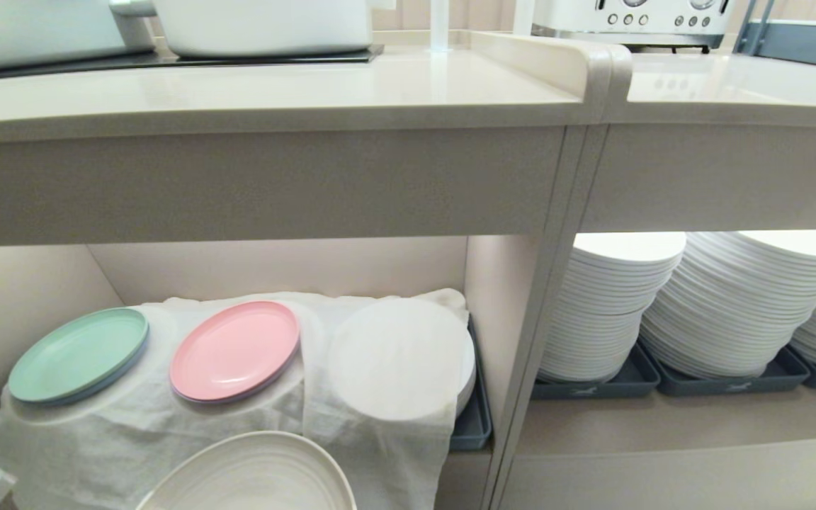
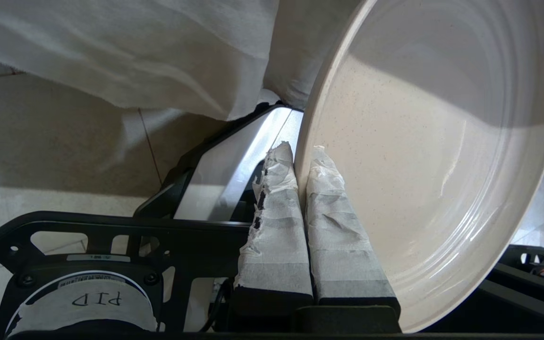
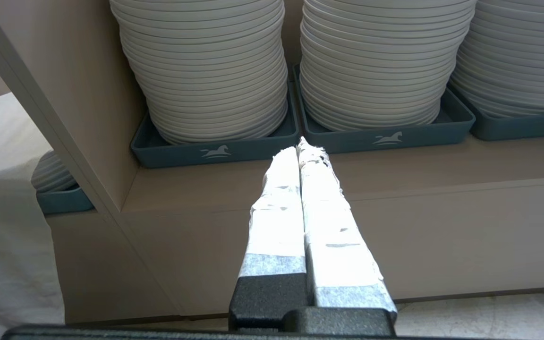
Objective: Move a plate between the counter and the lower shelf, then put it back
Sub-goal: Put the plate
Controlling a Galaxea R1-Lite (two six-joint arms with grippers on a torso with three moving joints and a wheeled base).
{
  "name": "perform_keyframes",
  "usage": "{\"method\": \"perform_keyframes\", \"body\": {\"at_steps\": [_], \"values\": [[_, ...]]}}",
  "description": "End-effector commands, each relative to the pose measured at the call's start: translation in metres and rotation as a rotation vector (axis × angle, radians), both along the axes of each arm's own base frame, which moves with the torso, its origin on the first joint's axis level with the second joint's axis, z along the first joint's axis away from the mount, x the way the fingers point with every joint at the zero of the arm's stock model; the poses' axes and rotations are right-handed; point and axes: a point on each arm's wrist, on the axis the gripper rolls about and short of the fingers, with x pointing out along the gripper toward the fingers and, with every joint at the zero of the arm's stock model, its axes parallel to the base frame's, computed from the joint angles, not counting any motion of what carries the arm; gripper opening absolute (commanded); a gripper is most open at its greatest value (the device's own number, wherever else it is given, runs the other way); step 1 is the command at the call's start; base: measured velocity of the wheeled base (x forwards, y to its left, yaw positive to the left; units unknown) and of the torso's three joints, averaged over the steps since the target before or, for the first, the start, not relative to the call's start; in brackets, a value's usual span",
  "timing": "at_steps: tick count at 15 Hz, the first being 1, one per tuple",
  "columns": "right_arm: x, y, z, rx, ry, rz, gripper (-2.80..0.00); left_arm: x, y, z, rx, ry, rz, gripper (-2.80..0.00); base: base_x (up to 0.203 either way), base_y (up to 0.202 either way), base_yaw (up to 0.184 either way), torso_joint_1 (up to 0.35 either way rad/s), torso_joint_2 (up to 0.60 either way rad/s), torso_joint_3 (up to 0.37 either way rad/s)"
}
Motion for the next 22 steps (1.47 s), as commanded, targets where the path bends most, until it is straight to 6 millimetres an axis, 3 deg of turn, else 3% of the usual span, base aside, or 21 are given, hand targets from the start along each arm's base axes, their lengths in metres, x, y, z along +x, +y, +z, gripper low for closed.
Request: {"method": "perform_keyframes", "body": {"at_steps": [1,5,9,22], "values": [[0.0000,0.0000,0.0001,0.000,-0.001,0.000,-2.80,0.0000,-0.0001,-0.0004,-0.001,0.006,0.001,-2.80,0.000,0.000,0.000,0.000,0.00,0.000],[0.0000,0.0000,0.0001,-0.004,-0.001,0.000,-2.80,-0.0006,0.0001,-0.0018,-0.001,0.010,0.000,-2.80,0.000,0.000,0.000,0.005,-0.03,-0.012],[0.0000,0.0000,0.0001,-0.004,-0.001,0.000,-2.80,-0.0006,0.0000,-0.0018,-0.001,0.010,-0.003,-2.80,0.000,0.000,0.000,0.077,-0.25,-0.258],[0.0000,0.0000,0.0001,-0.004,-0.001,0.000,-2.80,-0.0005,0.0000,-0.0014,-0.003,0.009,-0.001,-2.80,0.000,0.000,0.000,0.186,-0.50,-0.287]]}}
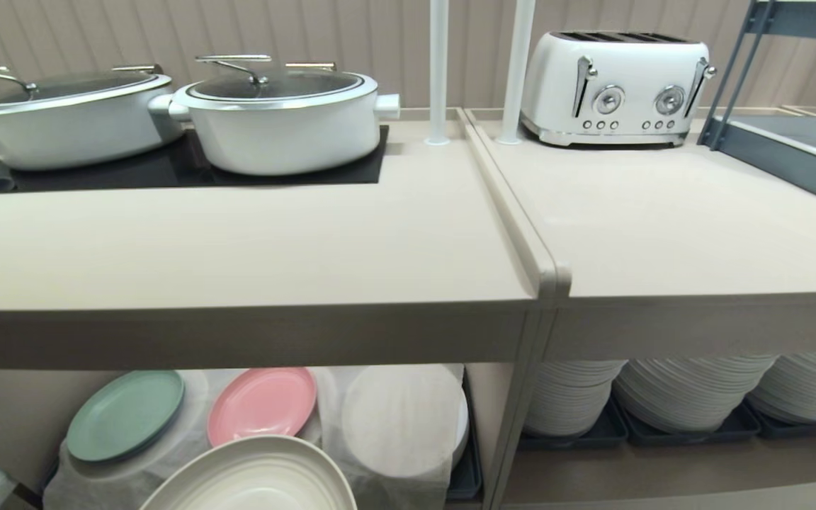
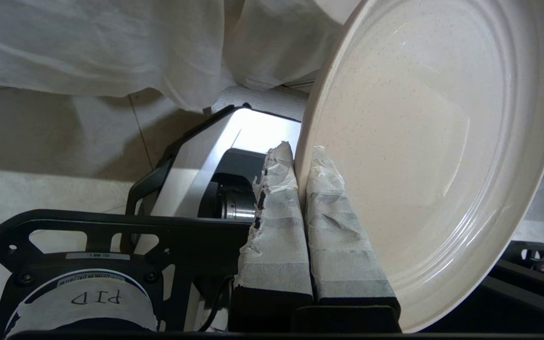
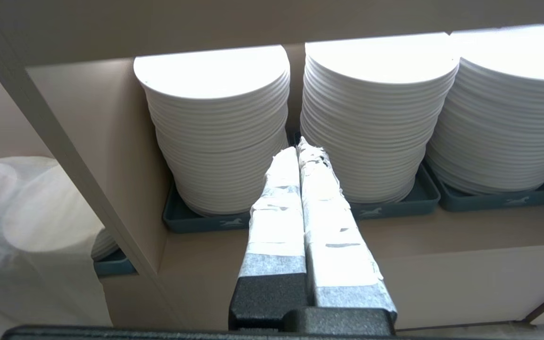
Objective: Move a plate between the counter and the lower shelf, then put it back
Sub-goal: Put the plate
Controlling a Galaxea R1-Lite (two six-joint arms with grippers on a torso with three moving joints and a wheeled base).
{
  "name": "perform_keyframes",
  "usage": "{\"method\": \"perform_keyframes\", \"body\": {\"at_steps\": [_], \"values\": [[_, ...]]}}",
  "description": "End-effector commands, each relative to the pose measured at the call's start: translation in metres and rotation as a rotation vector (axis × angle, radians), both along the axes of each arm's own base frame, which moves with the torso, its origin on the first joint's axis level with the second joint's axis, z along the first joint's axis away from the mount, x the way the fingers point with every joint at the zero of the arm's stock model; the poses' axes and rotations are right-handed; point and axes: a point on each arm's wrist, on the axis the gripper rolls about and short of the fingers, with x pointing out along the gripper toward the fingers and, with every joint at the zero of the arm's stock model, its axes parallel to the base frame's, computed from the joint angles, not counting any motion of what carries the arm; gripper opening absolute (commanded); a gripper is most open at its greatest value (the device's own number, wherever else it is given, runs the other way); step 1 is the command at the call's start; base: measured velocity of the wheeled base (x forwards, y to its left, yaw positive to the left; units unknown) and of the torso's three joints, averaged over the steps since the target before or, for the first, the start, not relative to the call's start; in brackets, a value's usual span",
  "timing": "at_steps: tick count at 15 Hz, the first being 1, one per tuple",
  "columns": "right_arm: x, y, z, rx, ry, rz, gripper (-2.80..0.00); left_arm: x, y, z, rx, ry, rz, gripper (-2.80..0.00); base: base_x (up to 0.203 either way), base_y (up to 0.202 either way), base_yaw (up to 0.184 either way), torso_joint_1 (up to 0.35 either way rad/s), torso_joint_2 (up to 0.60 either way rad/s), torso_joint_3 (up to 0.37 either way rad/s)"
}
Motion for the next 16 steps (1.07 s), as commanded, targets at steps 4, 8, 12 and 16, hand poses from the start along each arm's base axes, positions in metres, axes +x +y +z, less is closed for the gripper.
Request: {"method": "perform_keyframes", "body": {"at_steps": [4,8,12,16], "values": [[0.0000,0.0000,0.0001,0.000,-0.001,0.000,-2.80,0.0001,-0.0001,-0.0003,0.000,0.004,0.005,-2.80,0.000,0.000,0.000,0.225,-0.50,-0.282],[0.0000,0.0000,0.0001,0.000,-0.001,0.000,-2.80,0.0001,-0.0003,0.0001,-0.001,0.003,0.002,-2.80,0.000,0.000,0.000,0.238,-0.53,-0.289],[0.0000,0.0000,0.0001,0.000,-0.001,0.000,-2.80,0.0000,-0.0006,0.0001,0.000,0.002,-0.003,-2.80,0.000,0.000,0.000,0.260,-0.56,-0.300],[0.0000,0.0000,0.0001,0.000,-0.001,0.000,-2.80,-0.0002,-0.0007,0.0002,-0.010,0.006,0.003,-2.80,0.000,0.000,0.000,0.277,-0.60,-0.318]]}}
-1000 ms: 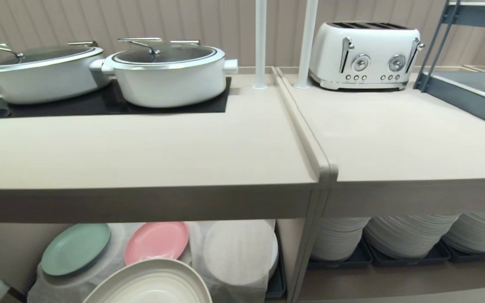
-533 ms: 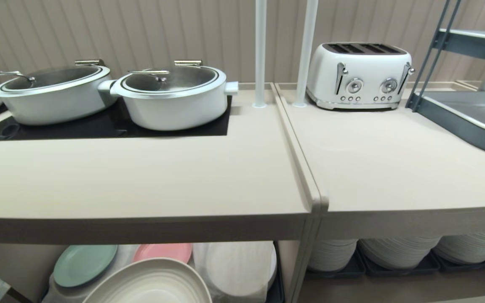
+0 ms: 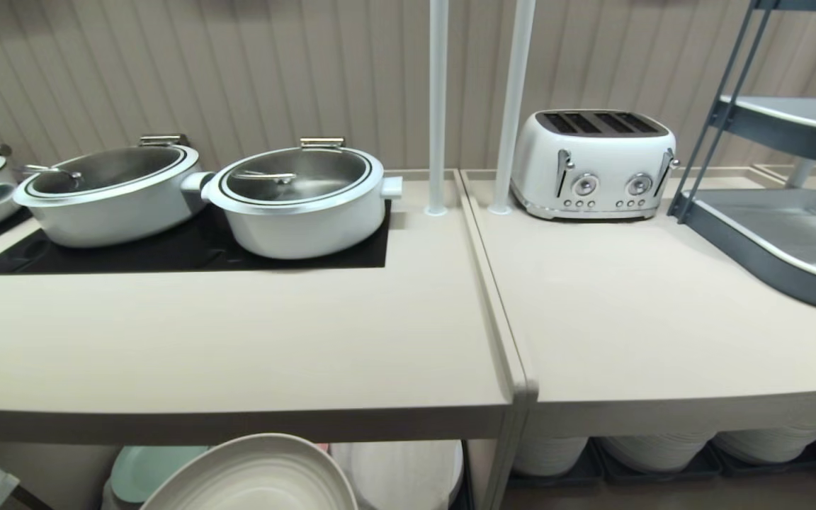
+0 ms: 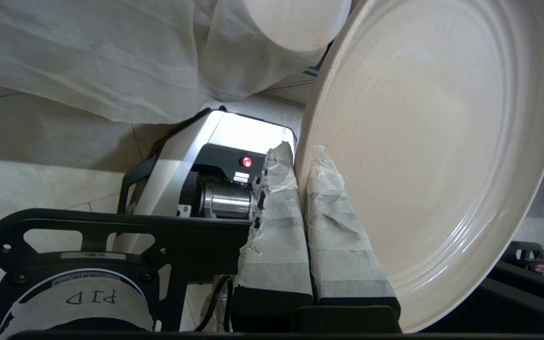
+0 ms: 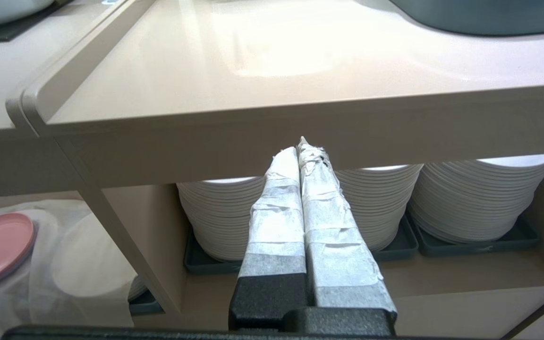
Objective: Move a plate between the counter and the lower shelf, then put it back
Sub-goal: Put the plate
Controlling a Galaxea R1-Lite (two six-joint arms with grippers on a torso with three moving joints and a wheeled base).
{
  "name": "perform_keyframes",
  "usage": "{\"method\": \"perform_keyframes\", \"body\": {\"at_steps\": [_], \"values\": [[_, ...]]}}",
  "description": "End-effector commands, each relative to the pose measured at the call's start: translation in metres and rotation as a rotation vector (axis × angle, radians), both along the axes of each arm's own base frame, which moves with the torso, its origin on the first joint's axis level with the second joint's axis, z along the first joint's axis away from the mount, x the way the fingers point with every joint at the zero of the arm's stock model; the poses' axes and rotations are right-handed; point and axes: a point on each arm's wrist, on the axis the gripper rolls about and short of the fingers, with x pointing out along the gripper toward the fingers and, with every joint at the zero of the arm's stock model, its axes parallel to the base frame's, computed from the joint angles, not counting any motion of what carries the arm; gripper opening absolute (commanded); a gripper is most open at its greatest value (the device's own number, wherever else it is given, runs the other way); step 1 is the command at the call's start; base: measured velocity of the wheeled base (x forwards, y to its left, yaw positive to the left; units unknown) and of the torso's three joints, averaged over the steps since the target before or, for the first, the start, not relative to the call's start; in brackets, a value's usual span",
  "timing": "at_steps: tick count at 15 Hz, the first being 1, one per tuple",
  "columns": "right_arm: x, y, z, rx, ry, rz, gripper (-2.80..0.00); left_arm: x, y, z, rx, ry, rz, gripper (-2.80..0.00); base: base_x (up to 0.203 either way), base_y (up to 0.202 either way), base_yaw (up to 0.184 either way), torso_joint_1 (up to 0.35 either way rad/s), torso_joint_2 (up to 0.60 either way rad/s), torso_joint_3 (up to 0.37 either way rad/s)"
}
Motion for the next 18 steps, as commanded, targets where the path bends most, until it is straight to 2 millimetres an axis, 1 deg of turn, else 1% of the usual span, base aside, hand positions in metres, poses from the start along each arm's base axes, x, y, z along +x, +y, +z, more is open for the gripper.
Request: {"method": "perform_keyframes", "body": {"at_steps": [1,7,18], "values": [[0.0000,0.0000,0.0000,0.000,0.000,0.000,-2.80,-0.0001,0.0000,-0.0003,-0.003,0.005,0.004,-2.80,0.000,0.000,0.000,0.254,-0.53,-0.276],[0.0000,0.0000,0.0000,0.000,0.000,0.000,-2.80,-0.0001,-0.0001,0.0001,-0.005,0.004,0.005,-2.80,0.000,0.000,0.000,0.187,-0.38,-0.201],[0.0000,0.0000,0.0000,0.000,0.000,0.000,-2.80,-0.0003,0.0001,0.0005,-0.006,0.002,0.005,-2.80,0.000,0.000,0.000,0.158,-0.33,-0.165]]}}
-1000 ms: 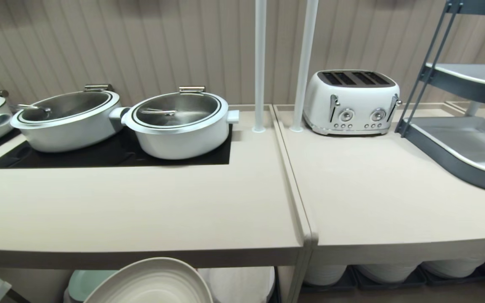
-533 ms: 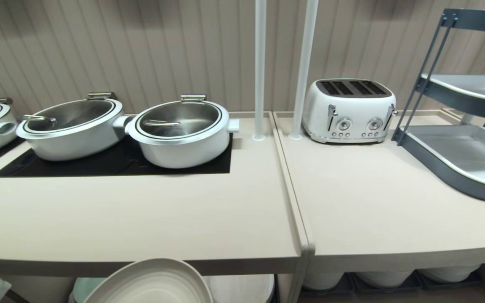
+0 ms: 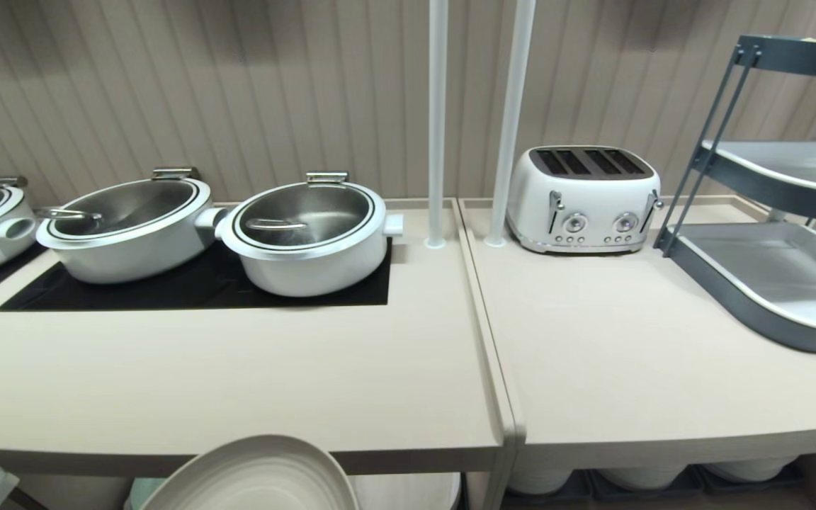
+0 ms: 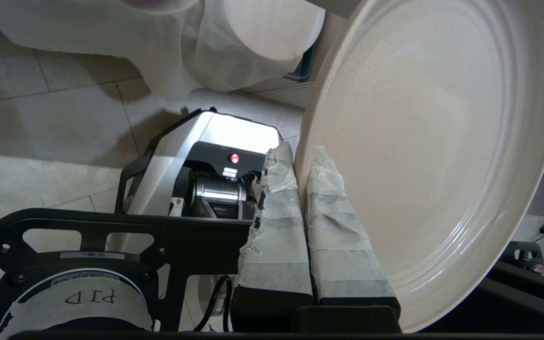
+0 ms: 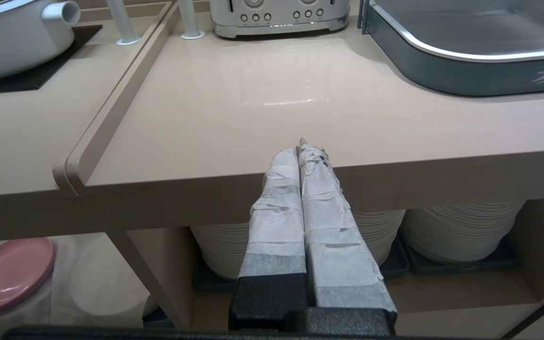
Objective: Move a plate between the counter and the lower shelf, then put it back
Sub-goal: Put the plate
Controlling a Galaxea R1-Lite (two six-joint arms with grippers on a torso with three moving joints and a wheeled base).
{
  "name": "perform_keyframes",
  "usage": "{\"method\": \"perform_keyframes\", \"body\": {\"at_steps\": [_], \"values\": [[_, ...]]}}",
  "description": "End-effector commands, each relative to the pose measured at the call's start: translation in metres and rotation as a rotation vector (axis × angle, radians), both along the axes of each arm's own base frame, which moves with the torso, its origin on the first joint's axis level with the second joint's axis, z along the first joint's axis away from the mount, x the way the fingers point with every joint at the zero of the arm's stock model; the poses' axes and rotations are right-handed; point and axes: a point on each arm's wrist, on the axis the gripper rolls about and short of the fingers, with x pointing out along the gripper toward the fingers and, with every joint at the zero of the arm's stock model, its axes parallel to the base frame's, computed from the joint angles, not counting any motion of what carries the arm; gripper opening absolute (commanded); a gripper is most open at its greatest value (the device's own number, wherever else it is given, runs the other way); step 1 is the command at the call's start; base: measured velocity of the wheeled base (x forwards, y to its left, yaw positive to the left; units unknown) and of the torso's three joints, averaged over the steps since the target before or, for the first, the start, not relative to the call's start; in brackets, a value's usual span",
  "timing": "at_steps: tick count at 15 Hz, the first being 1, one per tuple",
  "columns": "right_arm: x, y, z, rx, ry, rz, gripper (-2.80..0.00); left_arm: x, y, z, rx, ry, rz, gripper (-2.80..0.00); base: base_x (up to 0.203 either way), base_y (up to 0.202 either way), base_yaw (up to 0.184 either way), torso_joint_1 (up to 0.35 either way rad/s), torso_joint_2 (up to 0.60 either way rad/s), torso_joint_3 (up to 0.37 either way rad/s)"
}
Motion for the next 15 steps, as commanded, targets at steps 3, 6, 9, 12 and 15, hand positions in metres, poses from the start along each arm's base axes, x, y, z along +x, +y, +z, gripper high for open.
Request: {"method": "perform_keyframes", "body": {"at_steps": [3,6,9,12,15], "values": [[0.0000,0.0000,0.0001,0.001,-0.001,0.000,-2.80,-0.0009,0.0006,0.0001,-0.004,-0.001,0.004,-2.80,0.000,0.000,0.000,0.151,-0.30,-0.148],[0.0000,0.0000,0.0001,0.004,-0.001,0.000,-2.80,-0.0015,0.0010,-0.0003,0.001,0.007,0.004,-2.80,0.000,0.000,0.000,0.039,-0.08,-0.039],[0.0000,0.0000,0.0001,0.004,-0.001,0.000,-2.80,-0.0012,0.0008,0.0008,0.000,0.003,0.005,-2.80,0.000,0.000,0.000,0.000,0.00,0.000],[0.0000,-0.0001,0.0001,0.004,-0.001,0.001,-2.80,-0.0017,0.0011,0.0017,-0.003,-0.002,0.005,-2.80,0.000,0.000,0.000,0.000,0.00,0.000],[0.0000,0.0000,0.0001,0.004,-0.001,0.000,-2.80,-0.0016,0.0011,0.0019,-0.003,-0.002,0.005,-2.80,0.000,0.000,0.000,0.000,0.00,0.000]]}}
